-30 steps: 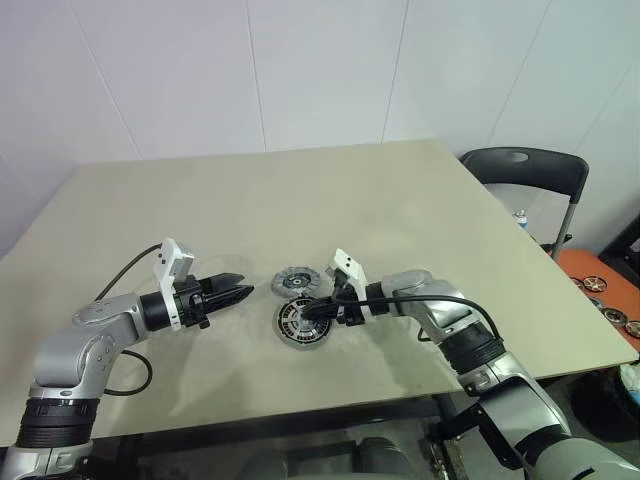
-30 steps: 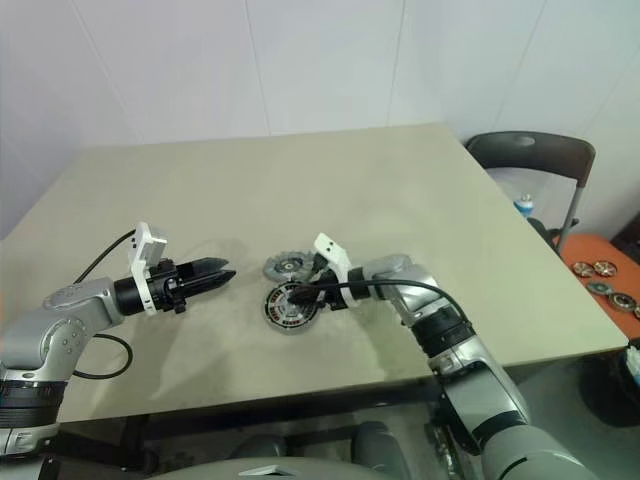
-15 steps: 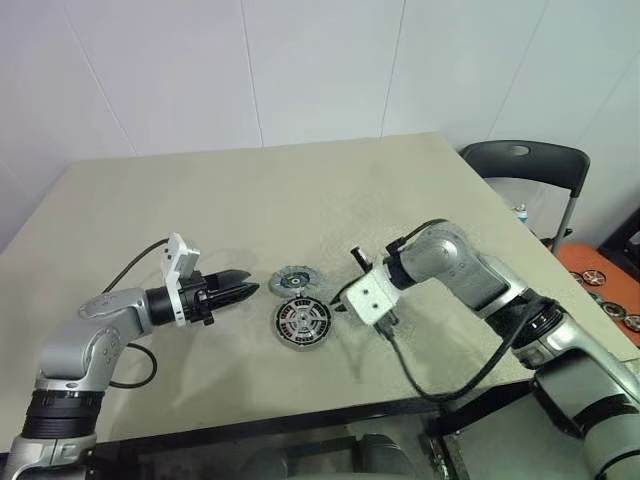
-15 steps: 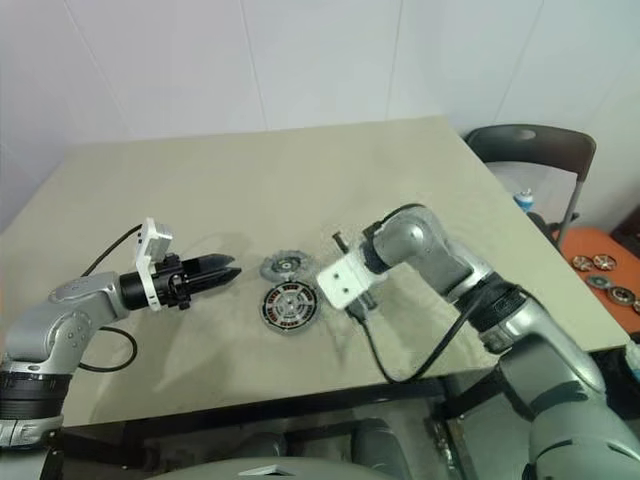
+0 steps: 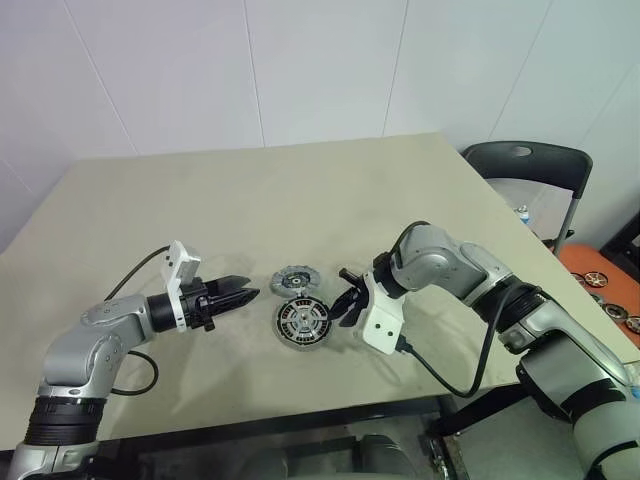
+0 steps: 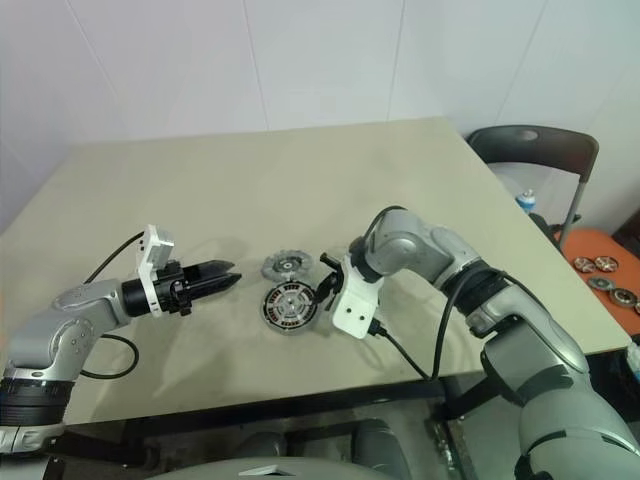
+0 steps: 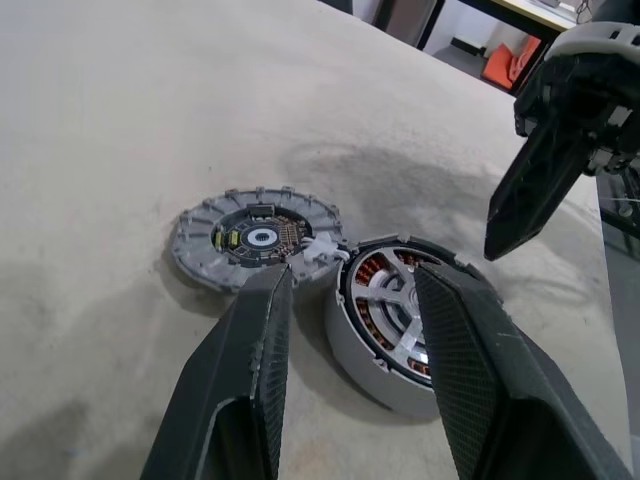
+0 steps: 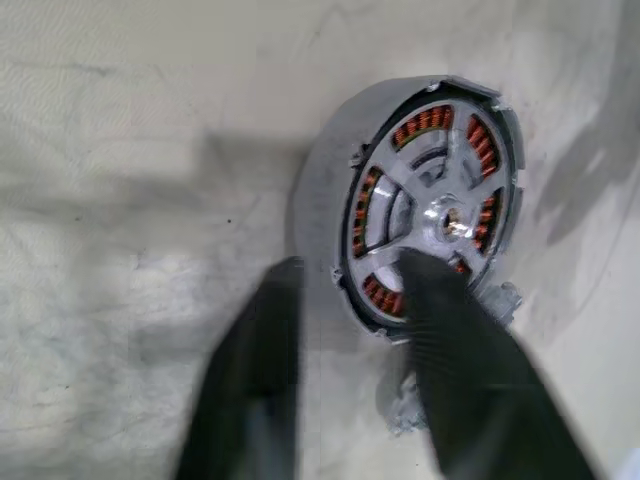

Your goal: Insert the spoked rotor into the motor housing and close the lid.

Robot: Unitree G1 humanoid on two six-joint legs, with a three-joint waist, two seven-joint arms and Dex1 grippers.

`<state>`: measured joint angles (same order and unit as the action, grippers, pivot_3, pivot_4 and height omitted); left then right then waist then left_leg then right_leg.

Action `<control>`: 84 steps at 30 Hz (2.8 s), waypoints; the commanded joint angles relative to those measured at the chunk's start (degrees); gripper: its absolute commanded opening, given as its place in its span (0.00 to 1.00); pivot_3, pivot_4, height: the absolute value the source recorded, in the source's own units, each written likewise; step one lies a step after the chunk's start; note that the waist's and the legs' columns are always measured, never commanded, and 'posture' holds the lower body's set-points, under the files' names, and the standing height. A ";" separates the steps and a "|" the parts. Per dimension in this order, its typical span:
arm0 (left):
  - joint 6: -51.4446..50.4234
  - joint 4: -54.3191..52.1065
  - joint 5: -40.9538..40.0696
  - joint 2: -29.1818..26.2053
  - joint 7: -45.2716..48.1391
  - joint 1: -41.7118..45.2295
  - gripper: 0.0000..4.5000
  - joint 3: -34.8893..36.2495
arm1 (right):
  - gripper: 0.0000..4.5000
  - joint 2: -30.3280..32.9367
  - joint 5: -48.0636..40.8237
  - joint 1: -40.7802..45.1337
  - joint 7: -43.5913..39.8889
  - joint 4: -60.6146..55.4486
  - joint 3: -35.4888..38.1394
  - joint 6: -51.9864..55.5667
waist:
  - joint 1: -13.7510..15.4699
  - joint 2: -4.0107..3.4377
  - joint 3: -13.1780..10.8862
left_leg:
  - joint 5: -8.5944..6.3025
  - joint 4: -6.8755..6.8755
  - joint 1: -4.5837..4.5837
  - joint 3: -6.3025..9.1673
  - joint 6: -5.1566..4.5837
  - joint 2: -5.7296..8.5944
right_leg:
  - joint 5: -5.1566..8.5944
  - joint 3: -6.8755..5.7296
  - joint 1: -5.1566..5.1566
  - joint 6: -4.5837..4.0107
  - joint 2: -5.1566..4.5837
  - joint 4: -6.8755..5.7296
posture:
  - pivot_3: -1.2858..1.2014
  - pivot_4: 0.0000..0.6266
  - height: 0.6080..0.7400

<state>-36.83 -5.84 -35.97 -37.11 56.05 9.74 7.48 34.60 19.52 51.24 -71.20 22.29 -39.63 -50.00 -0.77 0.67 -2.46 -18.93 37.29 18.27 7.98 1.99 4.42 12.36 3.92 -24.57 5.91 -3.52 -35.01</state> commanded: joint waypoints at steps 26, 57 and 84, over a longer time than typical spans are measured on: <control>0.68 -2.93 -0.67 0.08 -1.50 -0.25 0.46 1.43 | 0.68 -2.84 8.77 2.75 7.75 4.50 -0.93 -7.58 | -0.19 0.00 0.00 | 0.02 0.02 -0.03 0.00 0.03 -0.01 | -0.02 0.01 0.00 -0.04 0.03 -0.08 | 0.52 0.00 1.00; 1.16 -1.83 -0.29 0.93 -2.27 1.37 0.46 0.94 | 0.02 -4.71 -6.02 1.99 -11.33 -7.29 1.23 24.98 | -0.09 0.12 0.08 | 0.09 0.02 -0.29 -0.01 0.15 -0.21 | -0.16 0.05 0.20 -0.26 0.27 -0.12 | 0.52 0.00 1.00; 2.00 -1.85 0.58 1.12 -1.55 0.71 0.46 0.60 | 0.02 -17.10 -8.71 4.96 -12.50 -12.33 -4.56 99.56 | 0.00 0.13 0.09 | 0.12 0.09 0.06 0.02 0.22 -0.16 | -0.20 -0.02 -0.16 -0.30 0.21 -0.19 | 0.52 0.00 1.00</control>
<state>-35.54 -5.81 -35.44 -35.56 54.56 10.18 7.48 17.73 10.45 53.76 -85.70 8.60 -44.61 46.93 -0.77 0.79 -2.37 -18.81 37.40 18.33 8.00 2.22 4.26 12.16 3.91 -24.73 5.61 -3.32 -35.20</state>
